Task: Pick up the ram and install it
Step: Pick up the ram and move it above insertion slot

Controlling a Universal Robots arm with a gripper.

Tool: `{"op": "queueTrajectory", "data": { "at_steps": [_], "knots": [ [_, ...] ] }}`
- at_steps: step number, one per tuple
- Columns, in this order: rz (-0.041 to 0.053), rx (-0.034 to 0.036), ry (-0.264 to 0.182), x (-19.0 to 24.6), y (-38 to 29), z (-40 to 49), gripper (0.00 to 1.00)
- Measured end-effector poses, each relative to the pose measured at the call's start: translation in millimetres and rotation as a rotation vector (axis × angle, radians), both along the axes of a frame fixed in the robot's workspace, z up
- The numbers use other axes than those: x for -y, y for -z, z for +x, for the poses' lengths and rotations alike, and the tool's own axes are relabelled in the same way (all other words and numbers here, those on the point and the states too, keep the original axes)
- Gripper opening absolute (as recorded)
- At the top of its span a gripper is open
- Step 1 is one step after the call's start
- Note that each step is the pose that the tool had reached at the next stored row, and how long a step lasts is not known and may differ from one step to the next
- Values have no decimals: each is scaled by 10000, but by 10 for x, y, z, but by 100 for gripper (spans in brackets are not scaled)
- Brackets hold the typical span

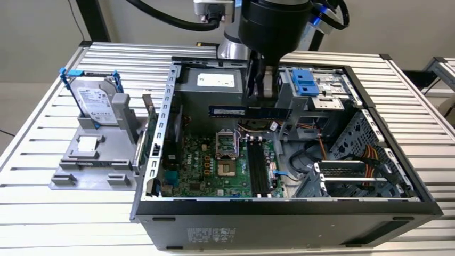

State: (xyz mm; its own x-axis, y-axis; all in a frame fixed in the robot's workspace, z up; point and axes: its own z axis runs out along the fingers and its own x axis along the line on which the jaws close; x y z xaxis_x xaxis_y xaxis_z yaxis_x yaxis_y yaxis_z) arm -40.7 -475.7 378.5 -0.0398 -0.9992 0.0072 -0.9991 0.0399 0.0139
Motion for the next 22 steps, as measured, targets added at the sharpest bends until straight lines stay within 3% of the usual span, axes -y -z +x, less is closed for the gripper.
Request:
{"op": "queueTrajectory", "data": {
  "at_steps": [22],
  "knots": [
    [0,0,0,0,0,306,0]
  ]
}}
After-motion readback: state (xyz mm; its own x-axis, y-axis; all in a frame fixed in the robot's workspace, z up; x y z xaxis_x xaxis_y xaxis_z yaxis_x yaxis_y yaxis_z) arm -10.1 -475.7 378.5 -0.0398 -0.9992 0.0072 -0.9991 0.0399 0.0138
